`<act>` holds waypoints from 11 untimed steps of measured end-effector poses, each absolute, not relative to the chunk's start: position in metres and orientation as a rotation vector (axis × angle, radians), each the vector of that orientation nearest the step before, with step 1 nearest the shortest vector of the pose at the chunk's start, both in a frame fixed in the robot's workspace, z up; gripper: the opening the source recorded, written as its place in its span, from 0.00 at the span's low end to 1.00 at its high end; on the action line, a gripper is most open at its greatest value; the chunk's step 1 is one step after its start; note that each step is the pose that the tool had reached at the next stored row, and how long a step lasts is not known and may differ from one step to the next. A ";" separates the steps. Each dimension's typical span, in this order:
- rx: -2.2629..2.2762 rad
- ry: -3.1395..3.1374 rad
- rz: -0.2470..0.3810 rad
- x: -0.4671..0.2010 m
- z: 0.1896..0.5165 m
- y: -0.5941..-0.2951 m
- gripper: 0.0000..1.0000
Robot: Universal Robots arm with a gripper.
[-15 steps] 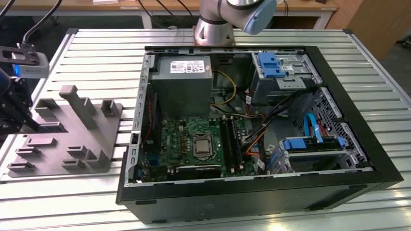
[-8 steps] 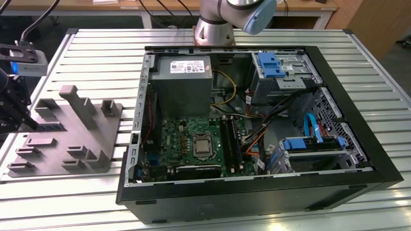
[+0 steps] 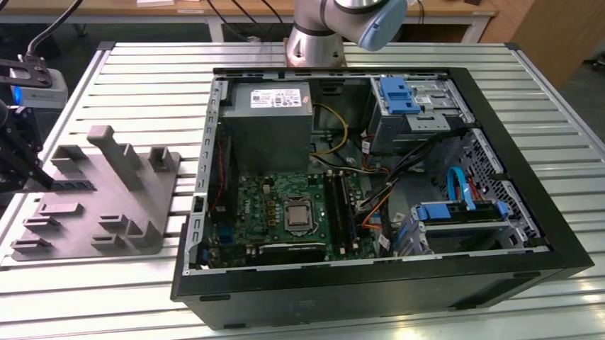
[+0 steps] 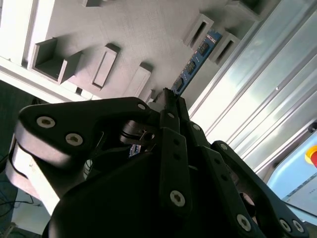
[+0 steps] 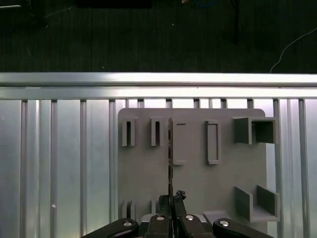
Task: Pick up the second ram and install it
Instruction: 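Pick up the second ram and move it above second insertion slot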
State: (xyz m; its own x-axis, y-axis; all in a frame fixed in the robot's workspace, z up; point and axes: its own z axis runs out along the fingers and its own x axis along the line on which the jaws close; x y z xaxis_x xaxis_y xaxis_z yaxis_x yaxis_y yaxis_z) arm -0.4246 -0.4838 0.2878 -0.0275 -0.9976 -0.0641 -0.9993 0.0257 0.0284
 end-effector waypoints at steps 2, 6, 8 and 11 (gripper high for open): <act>-2.172 2.231 0.102 -0.425 0.289 -0.484 0.14; -2.172 2.230 0.103 -0.425 0.292 -0.484 0.14; -2.172 2.230 0.103 -0.425 0.294 -0.484 0.14; -2.172 2.230 0.103 -0.425 0.297 -0.484 0.14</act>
State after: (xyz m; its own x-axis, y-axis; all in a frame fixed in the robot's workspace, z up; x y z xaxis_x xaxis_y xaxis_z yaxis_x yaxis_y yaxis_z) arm -0.4246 -0.4838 0.2966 -0.0274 -0.9975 -0.0656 -0.9993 0.0256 0.0284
